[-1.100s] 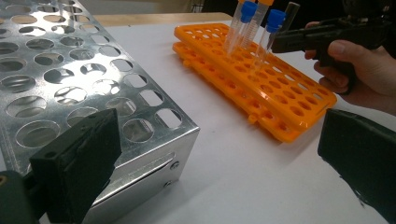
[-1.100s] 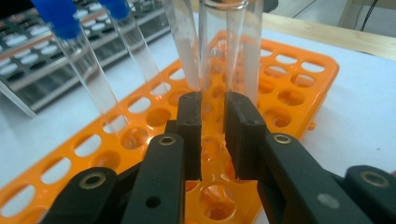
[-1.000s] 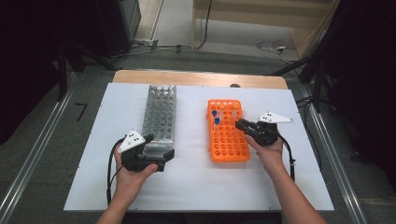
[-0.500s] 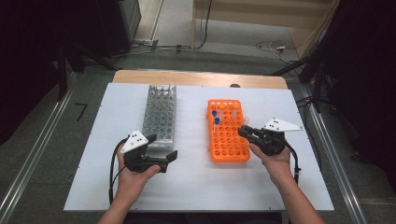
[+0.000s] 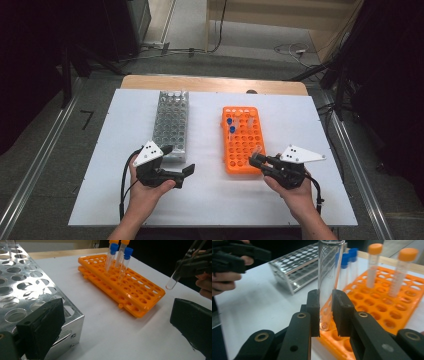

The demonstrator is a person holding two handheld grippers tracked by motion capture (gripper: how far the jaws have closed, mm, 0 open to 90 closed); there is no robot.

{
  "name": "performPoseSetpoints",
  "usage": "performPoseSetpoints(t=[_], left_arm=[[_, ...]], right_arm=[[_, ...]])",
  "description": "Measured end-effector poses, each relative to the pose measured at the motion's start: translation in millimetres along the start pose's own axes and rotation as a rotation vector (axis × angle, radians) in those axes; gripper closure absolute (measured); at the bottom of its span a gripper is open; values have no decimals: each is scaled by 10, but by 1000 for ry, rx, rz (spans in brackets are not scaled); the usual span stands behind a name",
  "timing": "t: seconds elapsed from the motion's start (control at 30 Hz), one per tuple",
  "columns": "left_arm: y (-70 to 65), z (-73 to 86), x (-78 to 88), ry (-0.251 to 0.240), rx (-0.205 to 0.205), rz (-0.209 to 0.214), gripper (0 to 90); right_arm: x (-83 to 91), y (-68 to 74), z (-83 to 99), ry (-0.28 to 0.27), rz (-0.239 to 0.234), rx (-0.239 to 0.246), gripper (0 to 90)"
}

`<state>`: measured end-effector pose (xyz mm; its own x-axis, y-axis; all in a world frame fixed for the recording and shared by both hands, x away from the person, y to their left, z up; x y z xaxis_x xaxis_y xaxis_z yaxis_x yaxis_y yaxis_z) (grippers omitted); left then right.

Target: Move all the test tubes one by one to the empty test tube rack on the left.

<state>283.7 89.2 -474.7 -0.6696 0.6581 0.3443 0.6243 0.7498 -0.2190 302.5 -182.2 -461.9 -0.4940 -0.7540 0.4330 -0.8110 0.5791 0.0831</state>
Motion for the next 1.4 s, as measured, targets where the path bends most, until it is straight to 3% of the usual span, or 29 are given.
performPoseSetpoints(t=[0.2,0.5,0.8,0.97,1.4], left_arm=[[-66,-17,6,0,-7,18,0],[-206,-35,-23,5,-27,54,6],[-426,-38,-112,20,-49,139,57],[-530,-34,-157,26,-61,194,148],[-747,-2,-244,56,-99,277,468]], right_arm=[[-51,200,69,18,-44,20,742],[-208,372,128,50,-77,42,742],[-349,490,170,82,-92,57,742],[-424,561,183,98,-102,67,742],[-577,756,211,135,-130,101,743]])
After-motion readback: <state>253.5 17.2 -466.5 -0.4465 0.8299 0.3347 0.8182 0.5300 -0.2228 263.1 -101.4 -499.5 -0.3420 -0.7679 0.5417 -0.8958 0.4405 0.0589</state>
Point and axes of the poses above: each handheld gripper's, and its own axes: x roughly backward along the jaws, z roughly out of its underside, y roughly to its left, the point moved 7 cm from there along -x, roughly forward along the jaws
